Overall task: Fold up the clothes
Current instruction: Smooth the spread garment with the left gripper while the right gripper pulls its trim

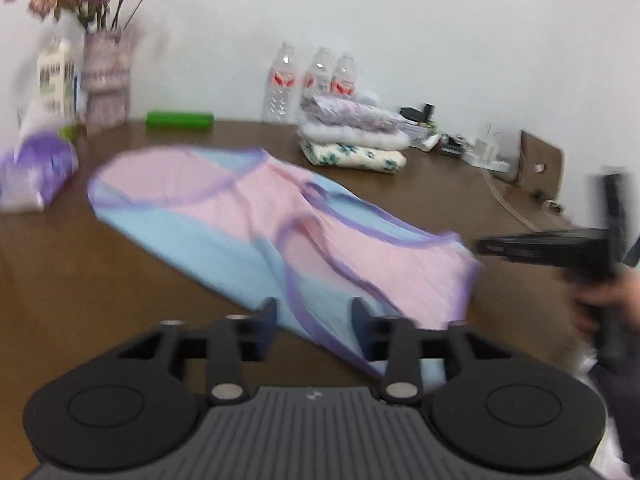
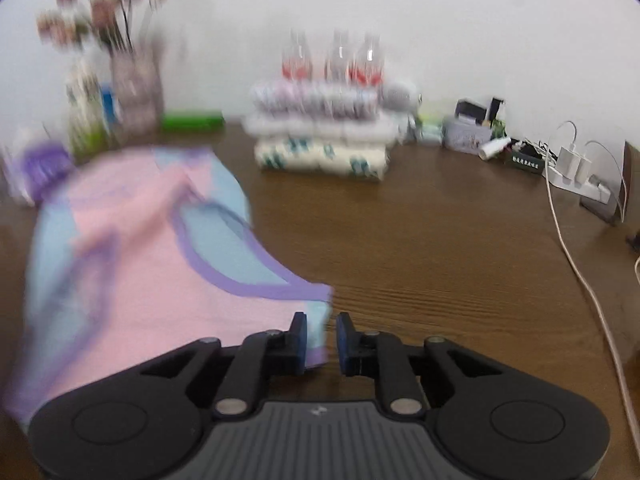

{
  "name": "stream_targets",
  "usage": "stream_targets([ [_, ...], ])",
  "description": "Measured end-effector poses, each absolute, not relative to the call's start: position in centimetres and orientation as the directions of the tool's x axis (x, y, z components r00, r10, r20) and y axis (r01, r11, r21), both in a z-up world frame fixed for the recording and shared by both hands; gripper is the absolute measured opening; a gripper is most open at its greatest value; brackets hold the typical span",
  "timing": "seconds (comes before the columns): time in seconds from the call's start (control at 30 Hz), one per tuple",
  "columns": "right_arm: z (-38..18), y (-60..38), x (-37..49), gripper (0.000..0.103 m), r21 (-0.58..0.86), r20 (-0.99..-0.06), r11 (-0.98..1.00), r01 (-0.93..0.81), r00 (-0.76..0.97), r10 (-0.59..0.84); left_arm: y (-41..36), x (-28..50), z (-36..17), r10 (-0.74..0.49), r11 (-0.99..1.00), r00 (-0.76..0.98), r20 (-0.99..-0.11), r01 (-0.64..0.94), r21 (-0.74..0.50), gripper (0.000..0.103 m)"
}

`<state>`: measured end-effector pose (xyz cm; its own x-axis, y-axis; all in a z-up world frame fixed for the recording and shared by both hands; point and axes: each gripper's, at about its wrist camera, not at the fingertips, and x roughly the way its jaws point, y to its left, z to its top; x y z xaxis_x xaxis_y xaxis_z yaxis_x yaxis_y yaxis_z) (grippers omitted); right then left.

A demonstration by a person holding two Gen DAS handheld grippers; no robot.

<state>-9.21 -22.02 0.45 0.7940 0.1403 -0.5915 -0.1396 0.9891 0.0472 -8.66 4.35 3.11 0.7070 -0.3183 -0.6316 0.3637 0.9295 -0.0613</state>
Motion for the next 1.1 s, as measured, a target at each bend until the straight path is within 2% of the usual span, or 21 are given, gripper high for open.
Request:
stream_targets([
  [0.03, 0.9, -21.7, -10.2, 0.016, 0.092, -0.572, 0.981, -0.169, 0.798, 0.190, 4.3, -7.8, 3.3, -0.310, 0.930, 0.710, -0.632, 0.364, -0.046, 0.030],
  [0.07, 1.2, -20.8, -11.0, 0.016, 0.117, -0.559, 0.971, -0.211, 0.794, 0.240, 4.2, -7.0, 3.4, -0.301, 0.931, 0.714, -0.633, 0.365, -0.031, 0.029],
  [0.13, 1.3, -18.3, -12.1, 0.017, 0.120, -0.547, 0.943, -0.311, 0.772, 0.324, 3.0, -5.1, 2.6, -0.258, 0.929, 0.712, -0.653, 0.368, 0.034, 0.030],
  [0.2, 0.8, -15.8, -13.2, 0.023, 0.113, -0.538, 0.904, -0.412, 0.740, 0.405, 1.8, -4.1, 1.5, -0.165, 0.936, 0.731, -0.662, 0.328, 0.128, 0.030],
  [0.23, 0.5, -14.8, -13.5, 0.023, 0.105, -0.548, 0.887, -0.450, 0.718, 0.429, 1.7, -4.0, 1.3, -0.148, 0.938, 0.740, -0.656, 0.315, 0.144, 0.021],
  [0.27, 0.2, -13.9, -13.9, 0.023, 0.096, -0.560, 0.874, -0.477, 0.699, 0.444, 2.1, -4.1, 1.3, -0.149, 0.943, 0.738, -0.658, 0.306, 0.130, 0.004],
  [0.4, -1.0, -12.3, -14.4, 0.022, 0.085, -0.613, 0.848, -0.522, 0.644, 0.458, 4.9, -6.4, 2.3, -0.156, 0.971, 0.763, -0.627, 0.236, 0.044, 0.004],
  [0.5, -1.5, -12.8, -14.7, 0.024, 0.103, -0.597, 0.839, -0.534, 0.642, 0.482, 6.7, -8.7, 2.7, -0.117, 0.983, 0.771, -0.626, 0.179, 0.037, 0.004],
  [0.6, -1.5, -13.3, -14.8, 0.024, 0.125, -0.590, 0.834, -0.538, 0.636, 0.498, 8.0, -9.9, 2.3, -0.138, 0.984, 0.733, -0.666, 0.178, -0.008, 0.011],
  [0.73, -1.2, -12.9, -15.4, 0.024, 0.110, -0.590, 0.820, -0.562, 0.626, 0.509, 9.6, -9.6, 3.6, -0.125, 0.987, 0.768, -0.628, 0.161, 0.001, 0.038],
  [0.83, -1.5, -12.0, -15.9, 0.023, 0.055, -0.587, 0.831, -0.553, 0.656, 0.475, 10.7, -8.6, 4.6, -0.102, 0.989, 0.801, -0.589, 0.146, 0.028, 0.038],
  [0.87, -1.5, -11.9, -16.3, 0.018, 0.037, -0.587, 0.831, -0.555, 0.661, 0.468, 10.7, -7.3, 4.8, -0.073, 0.986, 0.813, -0.578, 0.148, 0.083, 0.040],
  [0.9, -1.5, -11.7, -16.6, 0.004, 0.019, -0.586, 0.831, -0.557, 0.667, 0.460, 10.5, -5.9, 4.8, -0.039, 0.975, 0.824, -0.565, 0.154, 0.157, 0.043],
  [0.93, -1.4, -11.7, -17.0, 0.003, -0.002, -0.592, 0.822, -0.569, 0.663, 0.457, 10.3, -4.5, 4.9, -0.007, 0.960, 0.835, -0.550, 0.159, 0.230, 0.049],
  [1.0, -1.0, -12.5, -17.9, 0.003, -0.049, -0.617, 0.803, -0.594, 0.650, 0.443, 10.0, -1.9, 4.5, 0.046, 0.925, 0.846, -0.532, 0.165, 0.343, 0.050],
  [1.07, -0.6, -14.4, -18.2, 0.003, -0.036, -0.642, 0.813, -0.581, 0.636, 0.427, 10.3, 0.8, 3.9, 0.049, 0.907, 0.836, -0.546, 0.191, 0.374, 0.050],
  [1.1, -0.3, -15.5, -18.2, 0.004, -0.029, -0.654, 0.818, -0.575, 0.630, 0.420, 10.7, 1.9, 3.5, 0.030, 0.913, 0.824, -0.566, 0.208, 0.350, 0.050],
])
